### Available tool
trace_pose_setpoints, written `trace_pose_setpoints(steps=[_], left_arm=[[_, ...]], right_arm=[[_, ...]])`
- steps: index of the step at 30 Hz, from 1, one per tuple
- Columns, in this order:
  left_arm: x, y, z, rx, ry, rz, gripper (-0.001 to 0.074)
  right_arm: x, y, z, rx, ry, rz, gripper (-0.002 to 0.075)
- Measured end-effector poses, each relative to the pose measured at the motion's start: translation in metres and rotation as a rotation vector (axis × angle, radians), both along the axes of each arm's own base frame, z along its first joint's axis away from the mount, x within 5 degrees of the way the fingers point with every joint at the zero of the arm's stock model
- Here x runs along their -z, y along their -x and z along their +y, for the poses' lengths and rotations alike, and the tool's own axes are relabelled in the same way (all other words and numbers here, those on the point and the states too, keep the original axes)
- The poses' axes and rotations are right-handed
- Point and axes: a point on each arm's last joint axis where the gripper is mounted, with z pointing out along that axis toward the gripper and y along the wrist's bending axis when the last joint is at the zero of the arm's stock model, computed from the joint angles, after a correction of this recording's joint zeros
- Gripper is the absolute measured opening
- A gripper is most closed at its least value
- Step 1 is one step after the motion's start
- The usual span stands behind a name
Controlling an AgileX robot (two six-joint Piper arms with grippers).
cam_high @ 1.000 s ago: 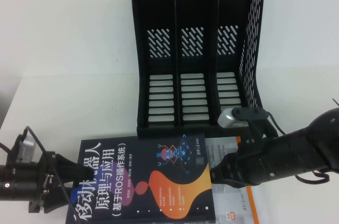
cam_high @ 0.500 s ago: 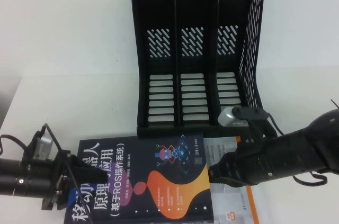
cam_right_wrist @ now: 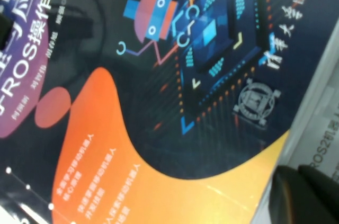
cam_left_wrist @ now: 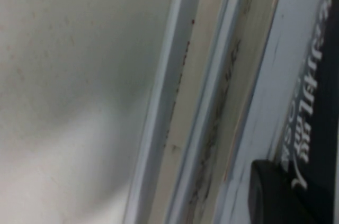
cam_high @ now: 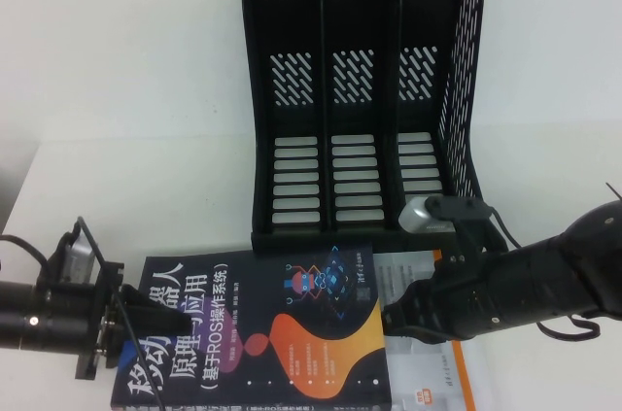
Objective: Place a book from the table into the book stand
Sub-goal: Push book with right arm, then pick up the book with your left arm, then place the book on the book shelf
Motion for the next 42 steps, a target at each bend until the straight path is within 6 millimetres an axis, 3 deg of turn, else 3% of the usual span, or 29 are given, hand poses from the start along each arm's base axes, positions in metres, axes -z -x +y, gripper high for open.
trace_pose_setpoints(steps=[5,11,22,27,32,36,42], left_arm=[[-0.020,0.000,0.000,0.010,-0.050,-0.034,0.0119],[-0.072,0.010,0.001,0.019,-0.165,-0.167,0.0116],[-0.221,0.041,-0.004,-0.048,-0.368,-0.571,0.0113],[-0.296,0.058,-0.011,-0.114,-0.375,-0.748,0.0113],[-0.354,0.071,-0.023,-0.109,-0.383,-0.901,0.0113],[-0.381,0.077,-0.046,-0.042,-0.397,-0.952,0.0113],[-0.394,0.064,-0.075,0.005,-0.492,-0.974,0.0112]], right_arm=[[0.000,0.000,0.000,-0.008,0.007,-0.004,-0.0001],[-0.005,0.001,-0.002,-0.037,0.029,-0.045,-0.0001],[-0.058,0.012,-0.013,-0.090,0.046,-0.235,-0.0001],[-0.085,0.030,-0.020,-0.136,0.040,-0.257,-0.0001],[-0.112,0.050,-0.030,-0.173,0.043,-0.291,0.0000],[-0.136,0.067,-0.040,-0.186,0.035,-0.362,-0.0001],[-0.169,0.098,-0.067,-0.140,0.100,-0.448,-0.0001]])
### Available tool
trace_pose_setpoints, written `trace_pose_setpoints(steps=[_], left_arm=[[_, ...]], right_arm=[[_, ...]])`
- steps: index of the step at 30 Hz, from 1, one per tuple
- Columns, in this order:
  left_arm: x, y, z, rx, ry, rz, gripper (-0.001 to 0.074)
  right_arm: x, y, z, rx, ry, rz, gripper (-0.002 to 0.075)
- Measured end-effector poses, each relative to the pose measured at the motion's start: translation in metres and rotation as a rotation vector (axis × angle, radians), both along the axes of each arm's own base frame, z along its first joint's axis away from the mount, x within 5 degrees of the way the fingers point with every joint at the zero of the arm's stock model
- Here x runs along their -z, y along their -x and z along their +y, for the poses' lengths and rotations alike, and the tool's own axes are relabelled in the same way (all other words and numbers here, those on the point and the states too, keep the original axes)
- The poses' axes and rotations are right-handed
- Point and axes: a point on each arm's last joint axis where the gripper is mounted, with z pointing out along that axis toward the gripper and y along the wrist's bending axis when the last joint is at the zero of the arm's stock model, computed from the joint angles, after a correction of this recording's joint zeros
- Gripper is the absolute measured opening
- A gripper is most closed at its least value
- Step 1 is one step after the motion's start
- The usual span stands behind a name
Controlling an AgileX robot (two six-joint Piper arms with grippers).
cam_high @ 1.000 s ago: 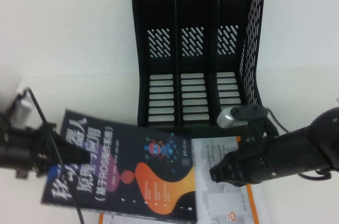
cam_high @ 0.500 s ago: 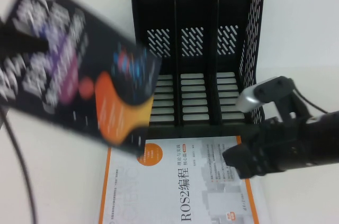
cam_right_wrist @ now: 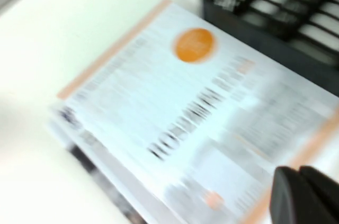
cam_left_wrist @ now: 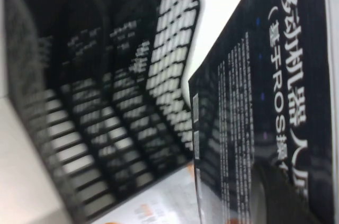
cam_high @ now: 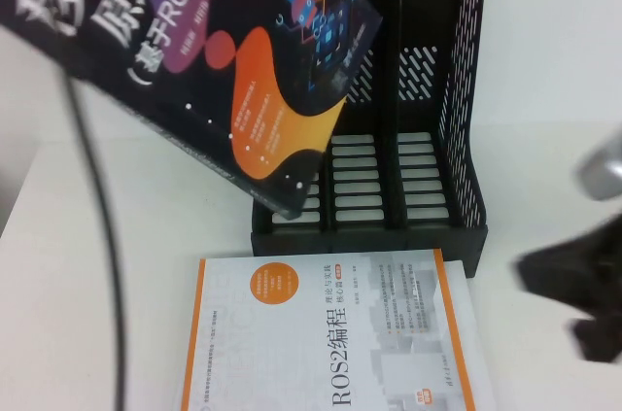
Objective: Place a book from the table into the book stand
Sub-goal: Place the book on the book shelf
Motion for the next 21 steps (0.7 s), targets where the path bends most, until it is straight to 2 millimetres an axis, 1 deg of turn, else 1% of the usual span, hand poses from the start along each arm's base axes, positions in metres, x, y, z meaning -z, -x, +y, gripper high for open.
trace_pose_setpoints(steps=[2,5,10,12,16,21], left_arm=[[0.003,-0.012,-0.007,-0.019,-0.042,0.020,0.0112],[0.014,-0.039,-0.017,-0.074,-0.106,0.067,0.0112],[0.035,-0.082,-0.023,-0.163,-0.155,0.132,0.0112],[0.045,-0.098,-0.026,-0.180,-0.152,0.158,0.0112],[0.064,-0.123,-0.031,-0.204,-0.139,0.200,0.0112],[0.079,-0.142,-0.035,-0.245,-0.108,0.228,0.0112]], right_arm=[[-0.007,0.011,-0.014,0.045,0.055,-0.026,-0.0001],[-0.018,0.032,-0.038,0.161,0.116,-0.045,-0.0001],[-0.032,0.064,-0.079,0.375,0.180,-0.100,0.0000],[-0.037,0.078,-0.093,0.451,0.171,-0.121,0.0000],[-0.041,0.099,-0.111,0.551,0.131,-0.129,0.0000],[-0.039,0.116,-0.122,0.621,0.097,-0.094,-0.0001]])
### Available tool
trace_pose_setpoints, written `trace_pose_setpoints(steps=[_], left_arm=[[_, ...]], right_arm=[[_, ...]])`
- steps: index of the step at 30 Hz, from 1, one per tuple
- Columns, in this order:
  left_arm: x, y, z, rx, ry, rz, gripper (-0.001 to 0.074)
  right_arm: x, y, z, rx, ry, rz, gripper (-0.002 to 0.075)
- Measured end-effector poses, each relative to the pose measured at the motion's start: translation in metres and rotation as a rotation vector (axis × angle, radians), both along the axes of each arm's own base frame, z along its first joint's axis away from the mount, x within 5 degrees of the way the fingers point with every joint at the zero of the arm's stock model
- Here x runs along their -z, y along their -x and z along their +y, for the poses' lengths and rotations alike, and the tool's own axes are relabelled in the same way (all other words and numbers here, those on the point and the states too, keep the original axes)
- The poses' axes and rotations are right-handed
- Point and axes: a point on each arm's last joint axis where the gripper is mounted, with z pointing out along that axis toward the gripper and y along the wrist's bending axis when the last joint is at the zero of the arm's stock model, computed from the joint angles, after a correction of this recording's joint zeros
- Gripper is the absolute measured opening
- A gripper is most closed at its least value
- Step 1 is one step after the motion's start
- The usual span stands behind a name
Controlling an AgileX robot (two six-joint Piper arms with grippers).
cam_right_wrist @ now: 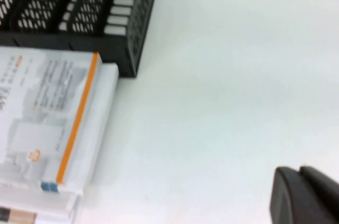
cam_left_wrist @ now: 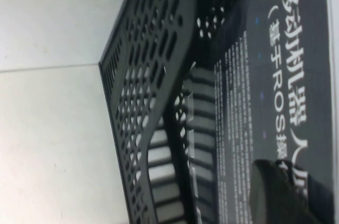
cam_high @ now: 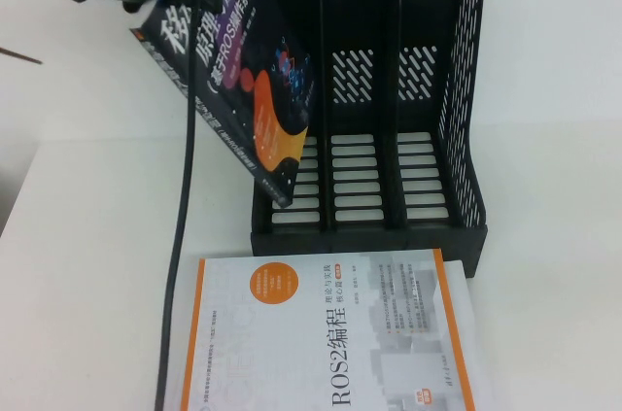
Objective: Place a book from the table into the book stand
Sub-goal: Place the book on the book shelf
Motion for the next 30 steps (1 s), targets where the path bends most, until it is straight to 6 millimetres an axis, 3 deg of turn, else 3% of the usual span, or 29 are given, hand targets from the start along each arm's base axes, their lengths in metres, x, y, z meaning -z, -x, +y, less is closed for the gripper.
trace_pose_setpoints(steps=[21,30], left_arm=[[0.023,-0.027,-0.003,-0.066,-0.011,-0.006,0.0111],[0.041,-0.041,-0.006,-0.080,-0.005,0.024,0.0111]], right_arm=[[0.007,0.006,-0.004,0.050,-0.020,0.056,-0.0001],[0.032,-0.001,0.000,0.051,0.014,0.111,-0.0001]])
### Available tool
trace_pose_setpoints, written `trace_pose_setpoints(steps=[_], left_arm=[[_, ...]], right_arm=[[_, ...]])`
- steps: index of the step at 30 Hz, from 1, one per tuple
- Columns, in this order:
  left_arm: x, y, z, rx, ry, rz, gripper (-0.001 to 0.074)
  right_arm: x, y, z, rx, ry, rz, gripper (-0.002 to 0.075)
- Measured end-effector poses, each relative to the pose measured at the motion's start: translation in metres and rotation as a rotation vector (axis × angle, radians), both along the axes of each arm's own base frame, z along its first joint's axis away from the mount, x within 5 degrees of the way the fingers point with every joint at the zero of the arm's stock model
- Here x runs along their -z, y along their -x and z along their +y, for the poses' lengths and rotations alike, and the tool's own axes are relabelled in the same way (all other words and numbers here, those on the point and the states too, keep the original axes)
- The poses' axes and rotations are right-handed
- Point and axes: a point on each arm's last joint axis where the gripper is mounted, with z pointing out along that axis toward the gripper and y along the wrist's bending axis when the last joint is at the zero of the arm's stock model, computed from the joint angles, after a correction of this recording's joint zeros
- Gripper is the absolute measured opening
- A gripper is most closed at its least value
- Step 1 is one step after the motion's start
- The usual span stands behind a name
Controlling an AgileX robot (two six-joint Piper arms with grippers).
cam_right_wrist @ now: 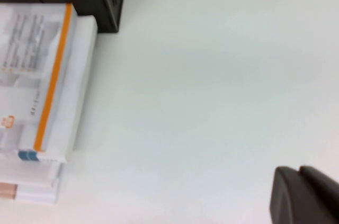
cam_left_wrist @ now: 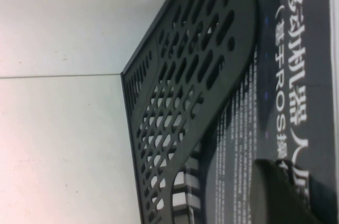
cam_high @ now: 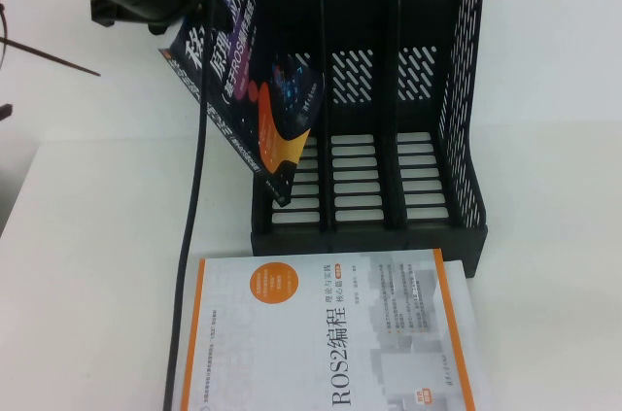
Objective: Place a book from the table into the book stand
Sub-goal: Place the book on the book shelf
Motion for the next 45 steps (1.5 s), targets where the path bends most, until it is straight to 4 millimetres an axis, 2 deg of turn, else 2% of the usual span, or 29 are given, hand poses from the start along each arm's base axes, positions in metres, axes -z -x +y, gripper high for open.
trace_pose_setpoints(steps=[8,12,17,20,32,36,42,45], left_arm=[[-0.001,0.000,0.001,-0.023,-0.001,-0.001,0.0111],[-0.014,0.004,0.002,-0.026,0.004,-0.027,0.0111],[-0.040,0.013,0.004,-0.026,0.019,-0.103,0.0111],[-0.045,0.014,0.003,-0.027,0.015,-0.126,0.0111],[0.013,-0.005,-0.050,0.069,-0.110,-0.009,0.0111],[0.023,-0.009,-0.053,0.073,-0.115,0.024,0.0120],[0.023,-0.013,-0.052,0.069,-0.123,-0.004,0.0278],[0.022,-0.014,-0.051,0.070,-0.133,-0.020,0.0321]], right_arm=[[0.011,-0.002,-0.001,0.028,0.016,0.023,-0.0001],[0.010,-0.003,-0.003,0.040,0.035,0.008,-0.0001],[0.009,-0.005,-0.005,0.060,0.044,-0.006,-0.0001],[0.009,-0.005,-0.005,0.066,0.048,-0.012,-0.0001],[0.009,-0.005,-0.006,0.070,0.051,-0.012,-0.0001],[0.009,-0.005,-0.006,0.071,0.053,-0.007,-0.0001],[0.009,-0.005,-0.007,0.077,0.066,-0.015,-0.0001],[0.008,-0.005,-0.009,0.084,0.083,-0.026,-0.0001]])
